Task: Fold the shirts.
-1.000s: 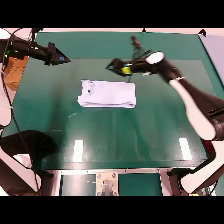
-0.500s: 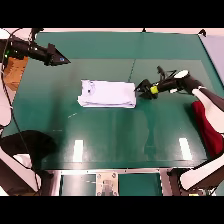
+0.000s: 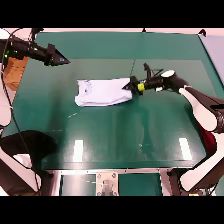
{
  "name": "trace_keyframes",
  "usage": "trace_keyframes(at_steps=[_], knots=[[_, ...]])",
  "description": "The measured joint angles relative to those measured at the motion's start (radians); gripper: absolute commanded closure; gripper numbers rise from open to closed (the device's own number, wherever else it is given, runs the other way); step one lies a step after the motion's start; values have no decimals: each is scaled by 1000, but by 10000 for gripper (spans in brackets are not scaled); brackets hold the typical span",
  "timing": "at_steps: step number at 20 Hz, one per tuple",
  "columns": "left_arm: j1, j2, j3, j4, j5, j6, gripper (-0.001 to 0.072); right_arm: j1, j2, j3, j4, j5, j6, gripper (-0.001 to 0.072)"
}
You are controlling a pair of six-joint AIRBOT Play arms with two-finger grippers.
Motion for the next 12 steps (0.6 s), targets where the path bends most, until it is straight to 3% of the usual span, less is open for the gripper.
trace_keyframes(at_steps=[5, 12], knots=[[0, 0, 0, 6, -5, 0, 682, -116, 141, 130, -79, 58, 65, 695], [0, 0, -50, 13, -8, 0, 682, -487, 358, 171, -238, 182, 137, 696]])
